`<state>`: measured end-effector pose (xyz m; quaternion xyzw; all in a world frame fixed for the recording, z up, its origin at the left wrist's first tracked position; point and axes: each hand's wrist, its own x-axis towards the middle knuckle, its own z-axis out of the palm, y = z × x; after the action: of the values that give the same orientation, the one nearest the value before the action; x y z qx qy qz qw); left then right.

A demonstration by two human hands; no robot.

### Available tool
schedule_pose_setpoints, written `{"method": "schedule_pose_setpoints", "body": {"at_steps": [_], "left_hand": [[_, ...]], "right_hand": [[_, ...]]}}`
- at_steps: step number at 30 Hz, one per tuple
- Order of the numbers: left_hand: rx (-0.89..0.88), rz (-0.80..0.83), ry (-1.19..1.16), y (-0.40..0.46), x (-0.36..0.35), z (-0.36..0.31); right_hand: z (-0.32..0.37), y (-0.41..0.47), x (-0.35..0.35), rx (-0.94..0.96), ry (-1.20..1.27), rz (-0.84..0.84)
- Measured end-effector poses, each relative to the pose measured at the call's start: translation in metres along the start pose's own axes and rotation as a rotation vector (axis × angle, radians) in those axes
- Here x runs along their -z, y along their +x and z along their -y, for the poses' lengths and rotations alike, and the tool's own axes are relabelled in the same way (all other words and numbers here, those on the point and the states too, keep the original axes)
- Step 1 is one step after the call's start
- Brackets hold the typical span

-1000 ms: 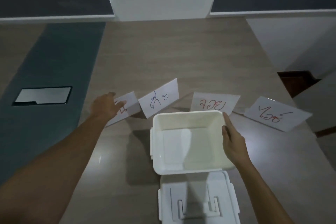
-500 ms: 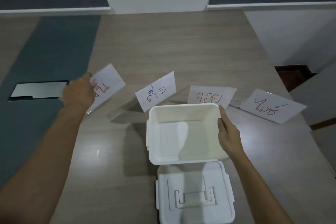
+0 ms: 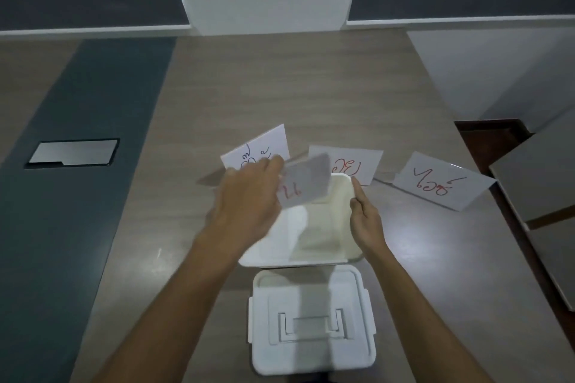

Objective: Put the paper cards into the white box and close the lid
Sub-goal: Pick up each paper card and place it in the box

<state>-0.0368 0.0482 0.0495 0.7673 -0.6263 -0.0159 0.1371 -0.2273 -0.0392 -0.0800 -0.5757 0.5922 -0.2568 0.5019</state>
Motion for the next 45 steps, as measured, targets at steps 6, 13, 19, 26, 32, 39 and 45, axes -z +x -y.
{"method": "schedule_pose_setpoints", "body": {"at_steps": [6,13,19,26,32,39,45], "left_hand": [[-0.051,0.295,0.118,-0.027,-0.073,-0.017],[-0.118,0.492,0.023,-0.057,-0.118,-0.012],[-0.011,0.621,-0.181,-0.061,-0.116,-0.008],[0.009,0.237,-0.471,0.004,-0.093,0.015],[0.221,-0.083,-0.281,0.107,-0.104,0.085],[0.331,0.36,-0.035,0.151,-0.136,0.13],[0.294,0.136,-0.019,0.139,-0.111,0.112]], "right_hand": [[-0.003,0.0,0.0,-0.002,0.047,-0.001],[-0.002,-0.001,0.001,0.011,0.04,-0.01],[-0.002,-0.004,0.0,0.016,0.023,-0.023],[-0.004,-0.002,-0.002,0.0,0.028,-0.032],[-0.006,-0.001,-0.002,-0.019,0.018,-0.033],[-0.01,0.003,-0.005,-0.017,0.003,-0.044],[-0.008,0.001,-0.005,-0.018,-0.002,-0.044]]}}
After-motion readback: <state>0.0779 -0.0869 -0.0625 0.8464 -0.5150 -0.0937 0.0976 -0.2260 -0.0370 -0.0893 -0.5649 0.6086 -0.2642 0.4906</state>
